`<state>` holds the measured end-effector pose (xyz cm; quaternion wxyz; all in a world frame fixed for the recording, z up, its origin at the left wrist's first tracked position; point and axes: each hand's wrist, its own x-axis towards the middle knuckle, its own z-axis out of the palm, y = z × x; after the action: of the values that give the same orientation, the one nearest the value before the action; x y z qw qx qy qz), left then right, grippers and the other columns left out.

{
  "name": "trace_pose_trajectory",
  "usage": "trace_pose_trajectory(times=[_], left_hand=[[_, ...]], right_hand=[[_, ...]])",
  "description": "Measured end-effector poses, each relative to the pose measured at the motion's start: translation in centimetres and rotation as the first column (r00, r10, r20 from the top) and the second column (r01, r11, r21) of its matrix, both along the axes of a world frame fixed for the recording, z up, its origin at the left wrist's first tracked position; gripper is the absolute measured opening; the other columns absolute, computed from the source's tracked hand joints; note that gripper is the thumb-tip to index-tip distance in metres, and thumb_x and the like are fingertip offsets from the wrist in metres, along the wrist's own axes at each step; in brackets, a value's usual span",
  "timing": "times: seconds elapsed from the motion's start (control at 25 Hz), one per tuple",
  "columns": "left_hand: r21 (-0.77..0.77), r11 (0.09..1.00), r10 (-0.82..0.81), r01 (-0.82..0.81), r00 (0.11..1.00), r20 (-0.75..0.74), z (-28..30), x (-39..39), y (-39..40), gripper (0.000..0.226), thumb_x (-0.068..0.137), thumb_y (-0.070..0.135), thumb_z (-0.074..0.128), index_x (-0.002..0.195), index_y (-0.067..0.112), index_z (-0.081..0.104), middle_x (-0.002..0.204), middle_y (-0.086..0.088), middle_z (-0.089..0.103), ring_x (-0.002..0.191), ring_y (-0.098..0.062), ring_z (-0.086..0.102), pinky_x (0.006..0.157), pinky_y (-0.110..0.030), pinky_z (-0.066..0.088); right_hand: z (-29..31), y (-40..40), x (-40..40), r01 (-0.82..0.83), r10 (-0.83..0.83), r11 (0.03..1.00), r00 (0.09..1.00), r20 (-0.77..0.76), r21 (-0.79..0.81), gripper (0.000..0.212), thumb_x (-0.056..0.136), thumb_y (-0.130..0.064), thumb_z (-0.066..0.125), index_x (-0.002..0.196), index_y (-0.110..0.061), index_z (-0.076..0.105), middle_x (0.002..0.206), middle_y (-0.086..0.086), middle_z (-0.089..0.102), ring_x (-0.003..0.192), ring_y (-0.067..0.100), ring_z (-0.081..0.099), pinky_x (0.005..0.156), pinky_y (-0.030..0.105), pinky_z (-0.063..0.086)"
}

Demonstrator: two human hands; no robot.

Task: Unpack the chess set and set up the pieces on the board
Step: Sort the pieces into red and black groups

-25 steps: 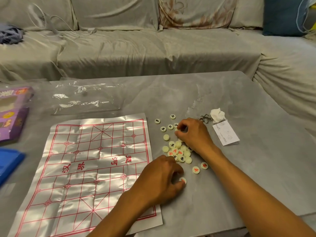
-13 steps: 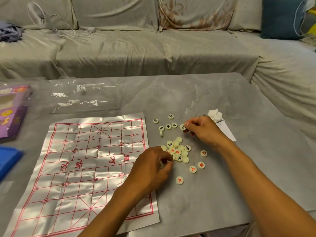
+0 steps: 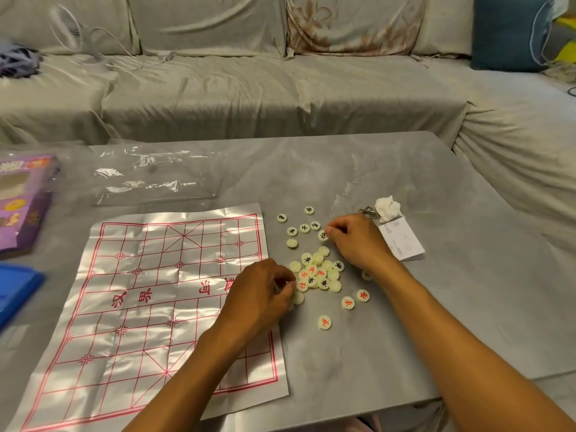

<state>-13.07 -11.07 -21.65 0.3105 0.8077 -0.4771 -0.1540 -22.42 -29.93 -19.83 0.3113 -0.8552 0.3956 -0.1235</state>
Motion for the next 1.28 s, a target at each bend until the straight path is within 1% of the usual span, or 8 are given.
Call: trace_pose_trajectory(times=[0.2,0.32,0.48,0.6,0.8,1.04,1.16,1.28], left_hand=[[-0.055,0.994,0.1,-0.095,0.991,0.092,0.2,2.1,-2.8,0.026,0.091,0.029,0.059,0.115,0.022,0.066,0.107,0.002,0.063,0.089,-0.01,0.054,0.073,-0.017,0.042],[-0.059,0.997,0.062,-0.051,0.979,0.194,-0.2,3.6,-5.4,0.027,0.09,0.025,0.059,0.115,0.02,0.066,0.116,-0.002,0.061,0.102,-0.019,0.054,0.078,-0.026,0.045],[0.0,0.998,-0.053,0.055,0.962,0.269,-0.1,4.6,-7.1,0.02,0.092,0.022,0.059,0.1,0.011,0.073,0.097,-0.006,0.066,0.083,-0.017,0.058,0.062,-0.015,0.035],[0.0,0.997,-0.078,0.081,0.969,0.232,0.0,5.2,-7.0,0.019,0.092,0.023,0.059,0.097,0.011,0.073,0.085,0.0,0.063,0.07,-0.01,0.05,0.054,-0.008,0.024],[0.019,0.992,-0.129,0.128,0.97,0.207,-0.2,5.0,-6.7,0.015,0.089,0.019,0.062,0.097,0.014,0.074,0.09,-0.002,0.065,0.075,-0.012,0.055,0.057,-0.009,0.032],[-0.013,0.999,-0.038,0.041,0.984,0.175,-0.6,4.6,-6.2,0.021,0.087,0.02,0.062,0.106,0.015,0.07,0.097,-0.004,0.067,0.078,-0.012,0.056,0.067,-0.02,0.045],[-0.009,0.999,-0.031,0.033,0.987,0.156,-0.5,4.6,-6.3,0.024,0.087,0.025,0.063,0.109,0.016,0.069,0.098,-0.003,0.067,0.077,-0.011,0.055,0.067,-0.02,0.043],[0.007,1.0,-0.028,0.027,0.991,0.133,-0.6,4.7,-6.6,0.028,0.088,0.028,0.064,0.113,0.017,0.068,0.101,-0.003,0.067,0.077,-0.009,0.052,0.067,-0.019,0.039]], right_hand=[[-1.8,-0.9,1.7,0.058,-0.065,0.988,0.997,-0.044,-0.145,0.021,0.091,-0.031,0.059,0.089,-0.018,0.076,0.087,0.001,0.073,0.078,0.019,0.064,0.068,0.032,0.052],[-1.7,-1.2,1.1,0.104,-0.104,0.978,0.995,0.008,-0.179,0.024,0.092,-0.033,0.058,0.088,-0.016,0.074,0.086,0.001,0.071,0.077,0.02,0.063,0.071,0.035,0.053],[-0.8,-2.1,0.3,0.126,-0.115,0.984,0.989,0.091,-0.128,0.021,0.09,-0.031,0.06,0.083,-0.017,0.074,0.081,-0.002,0.071,0.073,0.015,0.062,0.069,0.033,0.053],[-0.3,-2.0,0.3,0.11,-0.096,0.984,0.99,0.102,-0.142,0.021,0.09,-0.029,0.06,0.082,-0.016,0.074,0.078,-0.002,0.07,0.07,0.013,0.061,0.067,0.03,0.051],[-0.6,-1.6,0.3,0.05,-0.038,0.99,0.995,0.094,-0.132,0.018,0.09,-0.029,0.061,0.085,-0.017,0.073,0.082,-0.002,0.07,0.073,0.012,0.062,0.07,0.031,0.053],[-0.6,-1.2,0.5,-0.063,0.067,0.994,0.997,0.039,-0.094,0.01,0.086,-0.028,0.064,0.091,-0.026,0.073,0.084,-0.007,0.07,0.076,0.008,0.062,0.074,0.032,0.054],[-1.1,-0.4,1.0,-0.191,0.189,0.979,0.982,-0.03,-0.073,0.018,0.085,-0.033,0.066,0.101,-0.031,0.072,0.089,-0.008,0.07,0.079,0.008,0.062,0.077,0.033,0.055],[-1.3,0.3,1.7,-0.25,0.237,0.953,0.967,-0.096,-0.173,0.024,0.087,-0.035,0.064,0.109,-0.03,0.071,0.1,-0.003,0.072,0.086,0.012,0.064,0.077,0.031,0.053]])
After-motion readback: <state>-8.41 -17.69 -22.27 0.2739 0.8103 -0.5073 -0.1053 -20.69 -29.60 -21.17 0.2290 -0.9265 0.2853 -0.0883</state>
